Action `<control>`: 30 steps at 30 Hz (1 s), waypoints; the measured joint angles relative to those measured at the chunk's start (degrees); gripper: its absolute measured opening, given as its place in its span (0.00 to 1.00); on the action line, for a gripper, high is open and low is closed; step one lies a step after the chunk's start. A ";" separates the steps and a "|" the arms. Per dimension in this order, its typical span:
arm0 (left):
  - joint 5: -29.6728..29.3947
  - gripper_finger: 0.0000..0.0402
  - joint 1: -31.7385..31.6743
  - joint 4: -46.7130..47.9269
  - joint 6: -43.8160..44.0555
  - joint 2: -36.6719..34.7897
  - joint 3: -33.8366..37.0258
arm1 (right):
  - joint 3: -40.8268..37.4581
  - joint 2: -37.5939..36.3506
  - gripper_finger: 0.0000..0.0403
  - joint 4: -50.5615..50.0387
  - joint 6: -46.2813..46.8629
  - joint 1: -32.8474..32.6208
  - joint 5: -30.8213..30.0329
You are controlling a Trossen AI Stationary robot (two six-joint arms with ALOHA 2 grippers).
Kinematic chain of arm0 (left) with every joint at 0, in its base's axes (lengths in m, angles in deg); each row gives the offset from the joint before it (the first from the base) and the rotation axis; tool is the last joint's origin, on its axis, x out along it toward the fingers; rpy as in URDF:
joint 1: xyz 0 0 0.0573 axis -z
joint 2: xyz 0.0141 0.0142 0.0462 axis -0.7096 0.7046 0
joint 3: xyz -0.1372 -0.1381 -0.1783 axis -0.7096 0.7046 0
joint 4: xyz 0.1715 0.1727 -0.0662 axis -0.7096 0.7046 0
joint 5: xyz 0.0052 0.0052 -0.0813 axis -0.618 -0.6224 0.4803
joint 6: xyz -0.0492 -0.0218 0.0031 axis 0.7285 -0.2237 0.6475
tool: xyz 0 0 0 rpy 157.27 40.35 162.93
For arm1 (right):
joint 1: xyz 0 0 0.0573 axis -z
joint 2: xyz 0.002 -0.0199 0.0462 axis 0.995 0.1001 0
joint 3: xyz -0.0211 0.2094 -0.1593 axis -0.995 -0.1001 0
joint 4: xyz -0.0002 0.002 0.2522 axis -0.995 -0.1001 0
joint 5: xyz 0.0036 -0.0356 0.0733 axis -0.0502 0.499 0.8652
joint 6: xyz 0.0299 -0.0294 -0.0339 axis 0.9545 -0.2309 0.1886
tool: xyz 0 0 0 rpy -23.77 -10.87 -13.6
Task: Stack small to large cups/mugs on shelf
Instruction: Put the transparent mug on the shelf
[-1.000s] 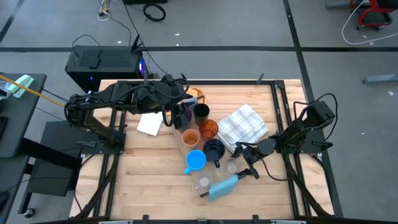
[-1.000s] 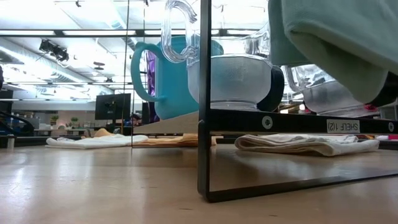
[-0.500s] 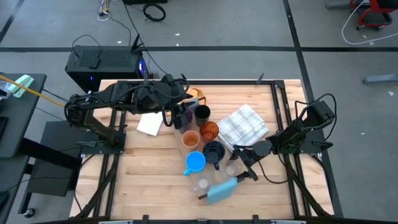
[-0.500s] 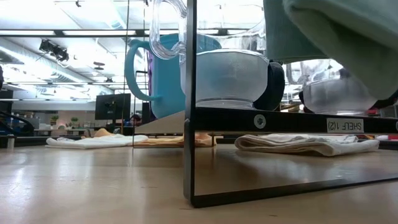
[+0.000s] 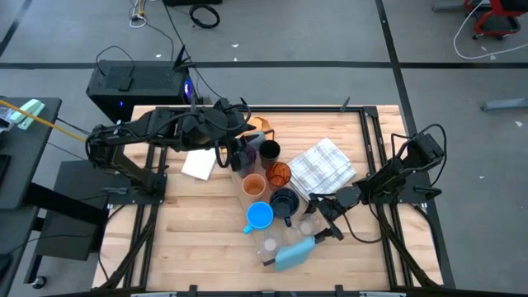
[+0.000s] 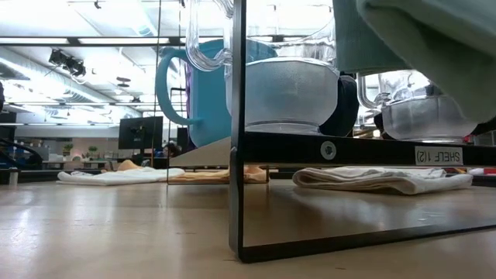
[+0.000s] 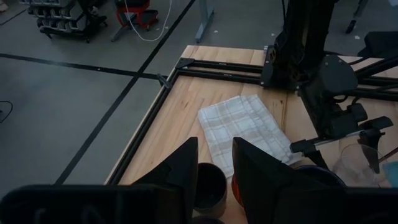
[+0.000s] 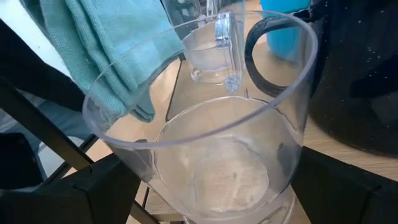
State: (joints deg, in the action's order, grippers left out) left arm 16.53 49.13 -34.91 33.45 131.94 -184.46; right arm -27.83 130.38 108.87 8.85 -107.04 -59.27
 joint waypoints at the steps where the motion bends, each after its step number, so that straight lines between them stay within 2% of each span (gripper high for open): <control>1: 0.00 0.27 0.00 -0.02 0.00 0.00 0.00 | 0.00 0.00 0.94 0.02 0.00 0.00 0.01; 21: 0.00 0.27 0.00 0.78 0.04 0.00 0.00 | 0.02 -0.08 0.94 -2.25 -0.94 0.52 0.83; 25: 0.01 0.27 0.00 0.96 0.04 0.02 0.00 | 0.00 -2.26 0.94 -4.96 -0.63 0.55 1.08; 30: 0.00 0.27 0.00 1.07 0.02 0.01 0.00 | -0.02 -8.08 0.94 -13.51 -0.66 0.52 1.12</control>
State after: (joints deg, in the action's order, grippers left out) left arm 16.53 49.13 -33.84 33.48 131.95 -184.46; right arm -27.85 122.30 95.36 8.20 -106.51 -58.15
